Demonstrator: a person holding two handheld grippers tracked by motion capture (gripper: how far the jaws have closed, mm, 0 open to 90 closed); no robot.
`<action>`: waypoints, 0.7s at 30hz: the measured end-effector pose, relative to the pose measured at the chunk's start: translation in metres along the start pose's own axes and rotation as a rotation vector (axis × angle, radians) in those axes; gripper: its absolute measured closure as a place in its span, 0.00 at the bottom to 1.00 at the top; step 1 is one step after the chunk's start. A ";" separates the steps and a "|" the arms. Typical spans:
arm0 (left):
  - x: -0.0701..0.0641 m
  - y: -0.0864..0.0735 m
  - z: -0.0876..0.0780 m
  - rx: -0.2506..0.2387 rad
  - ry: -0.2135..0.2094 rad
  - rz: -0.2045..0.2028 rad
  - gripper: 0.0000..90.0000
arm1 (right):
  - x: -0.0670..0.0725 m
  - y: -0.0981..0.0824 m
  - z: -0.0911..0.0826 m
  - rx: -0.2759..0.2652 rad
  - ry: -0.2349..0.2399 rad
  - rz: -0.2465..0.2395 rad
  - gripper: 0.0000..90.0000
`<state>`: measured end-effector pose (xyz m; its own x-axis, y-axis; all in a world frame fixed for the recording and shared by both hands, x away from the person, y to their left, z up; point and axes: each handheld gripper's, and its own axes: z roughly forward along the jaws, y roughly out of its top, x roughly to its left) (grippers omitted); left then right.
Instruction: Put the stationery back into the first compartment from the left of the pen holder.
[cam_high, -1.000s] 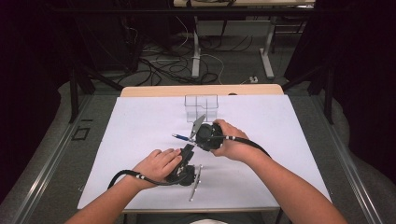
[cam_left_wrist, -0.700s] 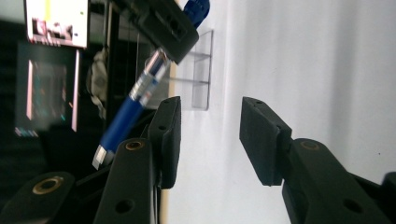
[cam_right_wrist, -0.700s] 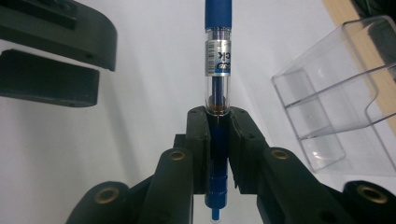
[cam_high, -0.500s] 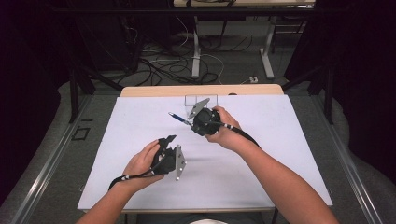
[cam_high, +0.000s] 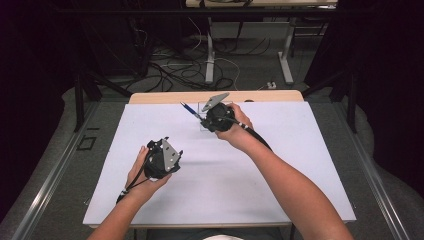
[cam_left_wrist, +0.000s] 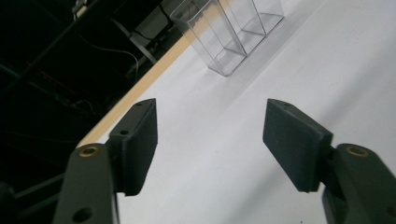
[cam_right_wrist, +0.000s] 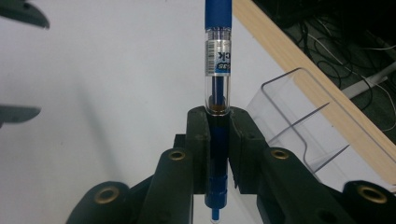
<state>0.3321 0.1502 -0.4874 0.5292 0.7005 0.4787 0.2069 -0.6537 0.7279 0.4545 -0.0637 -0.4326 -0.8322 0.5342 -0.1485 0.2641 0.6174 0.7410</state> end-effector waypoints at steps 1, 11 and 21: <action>0.001 -0.001 0.000 -0.012 0.001 -0.016 0.38 | -0.002 0.001 0.001 -0.019 -0.011 0.008 0.89; 0.013 -0.012 0.004 0.017 -0.074 -0.218 0.28 | -0.025 0.007 0.012 -0.137 -0.069 0.100 0.89; 0.020 -0.020 0.006 -0.002 -0.110 -0.313 0.12 | -0.036 0.016 0.036 -0.262 -0.138 0.167 0.89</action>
<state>0.3439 0.1754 -0.4952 0.5260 0.8322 0.1754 0.3720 -0.4106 0.8325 0.5060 -0.0523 -0.4391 -0.7096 0.6995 -0.0847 0.2419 0.3547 0.9031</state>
